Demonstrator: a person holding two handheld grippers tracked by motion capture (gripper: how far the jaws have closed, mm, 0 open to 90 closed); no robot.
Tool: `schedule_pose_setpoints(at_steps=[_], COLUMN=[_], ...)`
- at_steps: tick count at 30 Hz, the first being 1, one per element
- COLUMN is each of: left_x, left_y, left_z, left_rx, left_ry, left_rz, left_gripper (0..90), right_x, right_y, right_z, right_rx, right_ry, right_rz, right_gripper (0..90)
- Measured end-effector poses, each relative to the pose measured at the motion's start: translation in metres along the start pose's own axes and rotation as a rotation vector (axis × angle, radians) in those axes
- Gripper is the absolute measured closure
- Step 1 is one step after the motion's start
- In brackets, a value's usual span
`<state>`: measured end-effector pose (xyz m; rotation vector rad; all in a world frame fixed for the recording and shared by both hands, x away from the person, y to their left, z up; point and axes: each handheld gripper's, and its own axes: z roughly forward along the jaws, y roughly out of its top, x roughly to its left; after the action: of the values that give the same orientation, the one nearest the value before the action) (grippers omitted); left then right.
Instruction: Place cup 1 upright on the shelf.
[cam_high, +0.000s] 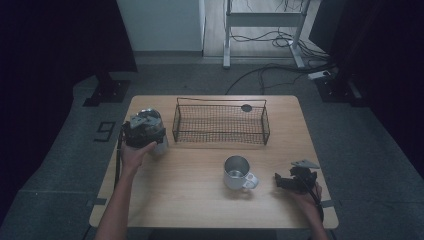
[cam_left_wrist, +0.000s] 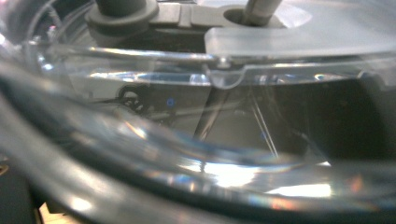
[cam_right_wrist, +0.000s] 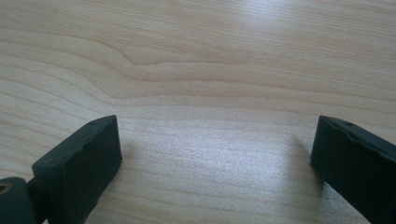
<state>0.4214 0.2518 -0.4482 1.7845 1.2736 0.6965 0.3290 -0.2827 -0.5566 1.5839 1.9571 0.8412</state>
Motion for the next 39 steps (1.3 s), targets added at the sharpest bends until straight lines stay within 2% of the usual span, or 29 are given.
schedule_pose_setpoints(at_steps=[7, 13, 23, 39], left_x=[-0.004, -0.005, -0.015, -0.022], left_y=[0.008, 0.019, 0.042, 0.059], left_z=[-0.008, -0.015, -0.029, -0.034], left_rx=[-0.017, -0.042, -0.072, -0.094], left_ry=[0.008, 0.008, 0.007, -0.001], left_rz=[0.007, -0.014, -0.012, -0.015], left_gripper=[4.0, 4.0, 4.0, 4.1], right_x=[0.0, 0.0, -0.001, -0.001], right_y=[0.0, 0.001, 0.001, 0.001], right_z=[0.0, 0.001, 0.001, 0.001], right_rx=[0.0, -0.001, -0.003, -0.006], right_ry=[0.0, 0.001, -0.001, -0.006], right_rz=[0.0, 0.001, 0.004, 0.007], right_gripper=[1.4, 1.4, 2.2, 2.7])
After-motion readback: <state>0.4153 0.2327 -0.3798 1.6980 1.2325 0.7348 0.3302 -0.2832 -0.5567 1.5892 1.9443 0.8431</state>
